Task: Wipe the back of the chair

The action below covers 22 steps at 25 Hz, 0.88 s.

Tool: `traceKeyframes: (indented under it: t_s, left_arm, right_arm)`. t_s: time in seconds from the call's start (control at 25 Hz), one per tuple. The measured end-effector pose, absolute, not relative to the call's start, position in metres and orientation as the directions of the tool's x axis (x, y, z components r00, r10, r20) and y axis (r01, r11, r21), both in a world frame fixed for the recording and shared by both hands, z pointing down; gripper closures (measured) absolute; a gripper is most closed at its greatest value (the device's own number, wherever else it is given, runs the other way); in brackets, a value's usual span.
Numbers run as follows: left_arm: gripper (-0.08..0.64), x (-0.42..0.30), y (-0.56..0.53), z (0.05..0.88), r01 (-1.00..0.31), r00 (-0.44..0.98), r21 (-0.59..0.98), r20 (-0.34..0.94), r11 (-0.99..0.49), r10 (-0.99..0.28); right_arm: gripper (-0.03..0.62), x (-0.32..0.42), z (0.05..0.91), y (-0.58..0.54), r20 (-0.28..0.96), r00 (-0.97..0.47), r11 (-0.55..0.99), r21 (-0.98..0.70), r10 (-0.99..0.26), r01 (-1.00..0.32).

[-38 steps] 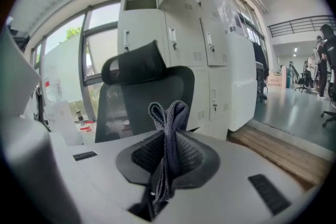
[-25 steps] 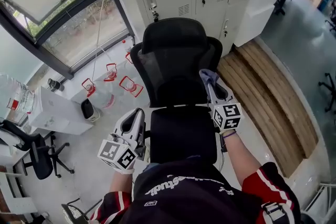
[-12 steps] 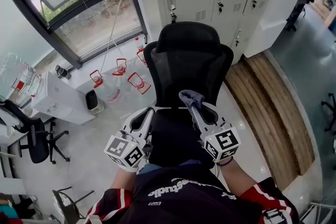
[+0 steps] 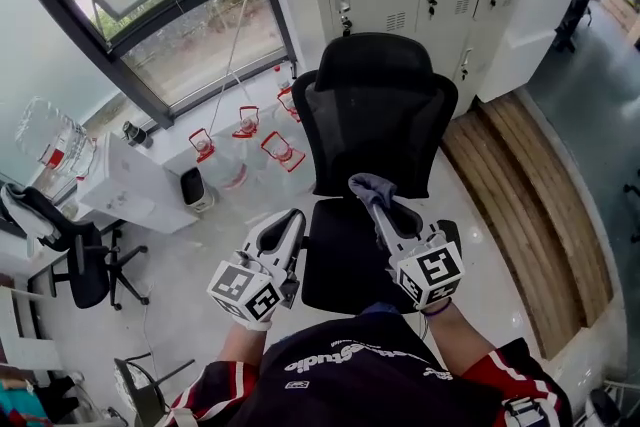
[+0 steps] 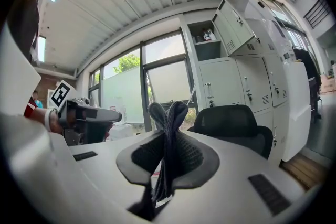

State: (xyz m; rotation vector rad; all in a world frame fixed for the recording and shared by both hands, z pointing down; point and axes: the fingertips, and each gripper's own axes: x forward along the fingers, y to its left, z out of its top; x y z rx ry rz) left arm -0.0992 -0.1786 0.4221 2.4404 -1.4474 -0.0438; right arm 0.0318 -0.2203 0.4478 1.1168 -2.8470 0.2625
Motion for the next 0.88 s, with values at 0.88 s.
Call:
traceKeyframes:
  t_s: [0.88]
  left_arm:
    - [0.523, -0.181, 0.131, 0.412, -0.792, 0.573, 0.266, 0.015, -0.549, -0.82]
  right_arm:
    - [0.528, -0.035, 0.422, 0.134, 0.114, -0.643, 0.642, -0.051, -0.757, -0.765]
